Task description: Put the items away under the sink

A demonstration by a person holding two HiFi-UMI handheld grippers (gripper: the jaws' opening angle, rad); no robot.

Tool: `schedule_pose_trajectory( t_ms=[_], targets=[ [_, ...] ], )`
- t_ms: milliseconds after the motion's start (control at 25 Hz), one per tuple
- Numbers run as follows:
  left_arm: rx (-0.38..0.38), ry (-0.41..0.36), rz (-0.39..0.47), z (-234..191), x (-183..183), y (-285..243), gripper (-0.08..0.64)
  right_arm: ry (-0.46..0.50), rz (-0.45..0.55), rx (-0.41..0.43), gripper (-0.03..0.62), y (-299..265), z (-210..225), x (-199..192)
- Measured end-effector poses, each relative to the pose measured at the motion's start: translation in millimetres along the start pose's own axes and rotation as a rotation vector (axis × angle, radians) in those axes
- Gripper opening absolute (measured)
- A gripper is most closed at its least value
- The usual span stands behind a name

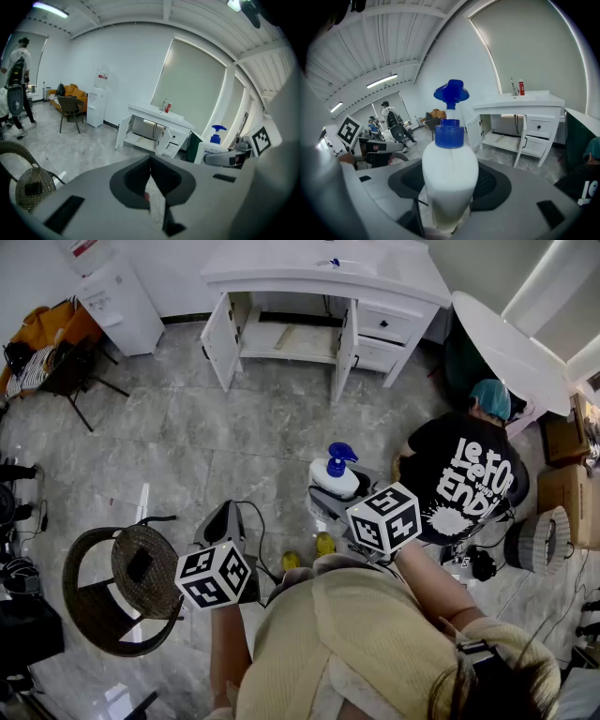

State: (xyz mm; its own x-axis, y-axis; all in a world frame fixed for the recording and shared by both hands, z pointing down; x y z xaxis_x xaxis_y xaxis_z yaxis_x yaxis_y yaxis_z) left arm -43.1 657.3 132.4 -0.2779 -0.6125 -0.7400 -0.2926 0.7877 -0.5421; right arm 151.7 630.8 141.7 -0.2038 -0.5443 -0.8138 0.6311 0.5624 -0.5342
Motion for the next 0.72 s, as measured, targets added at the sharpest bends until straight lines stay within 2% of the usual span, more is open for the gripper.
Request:
schedule_pose_trajectory(
  t_ms=[360, 720],
  targets=[
    [0.019, 0.081, 0.041, 8, -7, -4, 0.040, -0.043, -0.009, -0.005, 0.282, 6, 17, -9],
    [0.001, 0.061, 0.072, 27, 8, -28, 0.040, -0.001, 0.010, 0.008, 0.281, -4, 49, 12]
  ],
)
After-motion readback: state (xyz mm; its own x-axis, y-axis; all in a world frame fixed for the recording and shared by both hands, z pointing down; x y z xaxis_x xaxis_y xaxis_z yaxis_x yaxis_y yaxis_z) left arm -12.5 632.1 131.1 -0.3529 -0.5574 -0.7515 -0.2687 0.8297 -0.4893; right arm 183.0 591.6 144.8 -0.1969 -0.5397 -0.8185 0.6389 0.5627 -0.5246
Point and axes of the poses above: the fingertips, and each gripper's own axes: y backward along the fingers, z to its right, x out of its top, the point moved 2 cm from there along y, backward along the fingers, and after that the axes turned 5 degrees about y, right-handed, at the moved point
